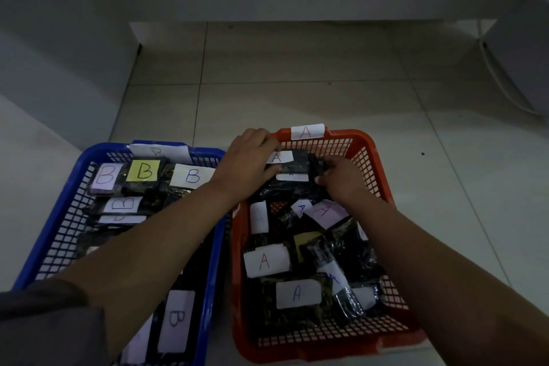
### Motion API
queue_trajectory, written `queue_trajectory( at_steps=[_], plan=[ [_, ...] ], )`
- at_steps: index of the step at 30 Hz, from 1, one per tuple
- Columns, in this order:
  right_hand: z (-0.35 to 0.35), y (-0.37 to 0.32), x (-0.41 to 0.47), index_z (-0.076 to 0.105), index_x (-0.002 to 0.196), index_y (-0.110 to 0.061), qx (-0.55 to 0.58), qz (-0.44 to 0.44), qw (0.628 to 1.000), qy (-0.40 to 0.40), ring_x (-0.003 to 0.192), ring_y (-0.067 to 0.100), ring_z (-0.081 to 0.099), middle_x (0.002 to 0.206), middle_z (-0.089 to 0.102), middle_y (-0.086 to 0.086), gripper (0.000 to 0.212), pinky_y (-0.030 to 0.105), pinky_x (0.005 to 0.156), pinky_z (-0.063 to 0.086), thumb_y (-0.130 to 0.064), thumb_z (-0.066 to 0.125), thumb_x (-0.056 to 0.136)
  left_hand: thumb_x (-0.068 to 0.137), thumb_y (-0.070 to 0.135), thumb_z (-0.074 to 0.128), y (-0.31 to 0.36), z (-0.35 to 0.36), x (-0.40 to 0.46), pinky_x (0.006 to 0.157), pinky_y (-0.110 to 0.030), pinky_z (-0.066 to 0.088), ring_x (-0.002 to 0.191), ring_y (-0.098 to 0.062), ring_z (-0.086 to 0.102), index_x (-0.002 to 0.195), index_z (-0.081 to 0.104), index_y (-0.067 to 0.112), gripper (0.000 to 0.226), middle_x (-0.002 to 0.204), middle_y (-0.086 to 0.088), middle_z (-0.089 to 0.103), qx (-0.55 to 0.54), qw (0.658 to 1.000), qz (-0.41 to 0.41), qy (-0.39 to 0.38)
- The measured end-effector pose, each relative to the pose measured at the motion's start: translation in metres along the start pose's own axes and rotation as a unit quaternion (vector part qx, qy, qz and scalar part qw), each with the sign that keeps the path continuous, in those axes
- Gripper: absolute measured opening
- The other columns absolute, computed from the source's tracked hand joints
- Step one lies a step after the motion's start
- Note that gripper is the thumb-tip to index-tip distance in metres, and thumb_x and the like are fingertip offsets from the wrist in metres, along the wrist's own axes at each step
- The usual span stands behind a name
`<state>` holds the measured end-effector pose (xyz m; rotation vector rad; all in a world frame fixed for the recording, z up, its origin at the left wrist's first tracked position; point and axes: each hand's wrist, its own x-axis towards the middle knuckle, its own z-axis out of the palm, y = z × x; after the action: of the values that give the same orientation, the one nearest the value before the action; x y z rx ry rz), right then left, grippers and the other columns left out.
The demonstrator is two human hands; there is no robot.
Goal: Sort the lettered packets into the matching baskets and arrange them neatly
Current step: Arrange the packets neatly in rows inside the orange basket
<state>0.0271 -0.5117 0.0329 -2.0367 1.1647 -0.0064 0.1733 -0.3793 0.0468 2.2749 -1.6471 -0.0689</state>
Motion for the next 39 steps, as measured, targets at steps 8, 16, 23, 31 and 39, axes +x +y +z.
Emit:
queue_trajectory(
  at_steps=[8,16,23,31,39],
  plan=[
    [-0.004,-0.001,-0.027,0.064,0.104,-0.008,-0.006,-0.132,0.989,0.063,0.076,0.010,0.051,0.089,0.061,0.002,0.021,0.010,0.056,0.030,-0.004,0.054,0.086,0.086,0.027,0.062,0.008,-0.012,-0.033,0.087,-0.026,0.041,0.103,-0.012,0.052,0.105,0.065,0.023,0.019,0.107,0.006,0.063,0.000,0.990,0.082,-0.112],
    [0.006,0.003,-0.052,0.068,0.110,-0.023,-0.189,-0.314,0.923,-0.114,0.110,0.020,0.051,0.116,0.066,-0.001,0.026,0.036,0.096,0.041,-0.020,0.062,0.085,0.086,0.016,0.060,0.002,-0.022,-0.039,0.094,-0.033,0.036,0.114,-0.018,0.049,0.119,0.062,0.026,0.034,0.118,0.003,0.060,0.076,0.992,0.074,-0.074],
    [-0.027,0.037,-0.052,0.060,0.118,-0.034,-0.274,-0.272,0.914,-0.126,0.116,0.015,0.048,0.124,0.059,-0.010,0.045,0.037,0.099,0.034,-0.060,0.052,0.082,0.080,0.048,0.065,0.015,-0.007,-0.024,0.108,-0.038,0.028,0.133,-0.020,0.028,0.143,0.031,0.028,0.075,0.145,-0.002,0.033,0.086,0.985,0.025,-0.150],
    [-0.029,0.052,-0.060,0.051,0.130,-0.036,-0.234,-0.280,0.923,-0.121,0.131,0.013,0.036,0.139,0.048,-0.014,0.054,0.041,0.112,0.016,-0.059,0.055,0.081,0.064,0.055,0.075,0.026,0.010,0.008,0.111,-0.038,0.023,0.134,-0.025,0.027,0.147,0.018,0.017,0.108,0.147,-0.008,0.028,0.094,0.974,-0.037,-0.202],
    [-0.038,0.029,-0.051,0.068,0.100,-0.017,-0.028,-0.181,0.977,-0.111,0.093,0.013,0.061,0.100,0.066,-0.003,0.024,0.034,0.088,0.048,-0.035,0.057,0.089,0.072,0.055,0.070,0.022,0.003,0.026,0.101,-0.037,0.032,0.123,-0.023,0.035,0.141,0.035,0.024,0.084,0.133,-0.005,0.040,0.038,0.970,-0.063,-0.232]
  ],
)
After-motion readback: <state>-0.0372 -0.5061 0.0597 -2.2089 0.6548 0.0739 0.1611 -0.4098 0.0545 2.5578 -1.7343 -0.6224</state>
